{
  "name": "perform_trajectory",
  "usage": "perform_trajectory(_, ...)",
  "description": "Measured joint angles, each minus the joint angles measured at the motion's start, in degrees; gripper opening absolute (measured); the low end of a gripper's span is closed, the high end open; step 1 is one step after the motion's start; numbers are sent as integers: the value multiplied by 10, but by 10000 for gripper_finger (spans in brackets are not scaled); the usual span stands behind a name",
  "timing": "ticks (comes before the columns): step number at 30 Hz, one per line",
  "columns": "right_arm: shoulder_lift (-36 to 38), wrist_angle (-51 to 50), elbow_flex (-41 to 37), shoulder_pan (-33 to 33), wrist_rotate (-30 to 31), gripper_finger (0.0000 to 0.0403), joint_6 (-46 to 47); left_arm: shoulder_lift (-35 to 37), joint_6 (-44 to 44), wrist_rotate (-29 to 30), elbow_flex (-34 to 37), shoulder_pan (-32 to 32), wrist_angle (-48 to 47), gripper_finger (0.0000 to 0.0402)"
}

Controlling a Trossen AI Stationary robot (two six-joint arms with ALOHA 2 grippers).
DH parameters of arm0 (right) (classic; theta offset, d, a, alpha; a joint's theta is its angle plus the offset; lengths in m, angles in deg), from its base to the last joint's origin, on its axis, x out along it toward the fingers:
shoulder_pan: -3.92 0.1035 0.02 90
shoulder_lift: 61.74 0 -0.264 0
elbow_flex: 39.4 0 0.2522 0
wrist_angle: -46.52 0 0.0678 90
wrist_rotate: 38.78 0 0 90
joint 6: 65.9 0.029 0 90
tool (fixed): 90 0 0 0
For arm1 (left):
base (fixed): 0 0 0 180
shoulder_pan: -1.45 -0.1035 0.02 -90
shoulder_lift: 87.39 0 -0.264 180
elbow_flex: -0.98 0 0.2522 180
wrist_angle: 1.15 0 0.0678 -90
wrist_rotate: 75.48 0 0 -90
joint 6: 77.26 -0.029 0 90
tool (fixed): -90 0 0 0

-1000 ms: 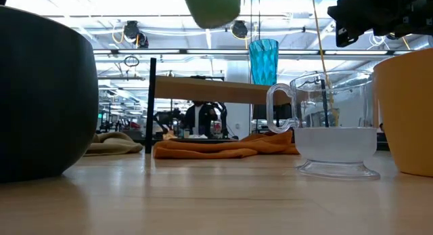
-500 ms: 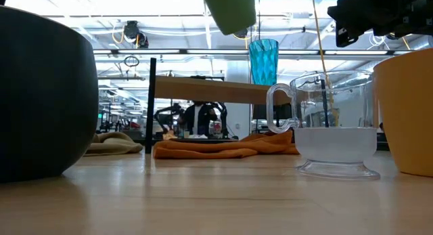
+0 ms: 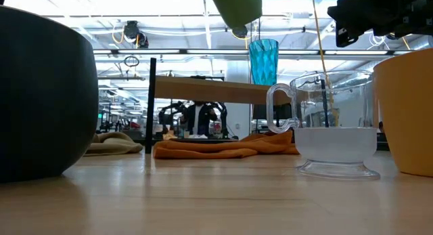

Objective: Stack small to large cups/mugs on shelf
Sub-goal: Put the green cup on the shelf

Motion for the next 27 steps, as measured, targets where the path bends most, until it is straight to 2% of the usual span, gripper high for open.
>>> perform_trajectory(2,0,0,0,0,0,86,0,0,0,-29,0,-5,0,4)
perform_trajectory(5,0,0,0,0,0,86,0,0,3,-107,0,-20,0,4)
perform_trajectory(14,0,0,0,0,0,86,0,8,-6,-391,0,-70,14,4)
perform_trajectory(27,0,0,0,0,0,86,0,16,-6,-397,-1,-73,15,4)
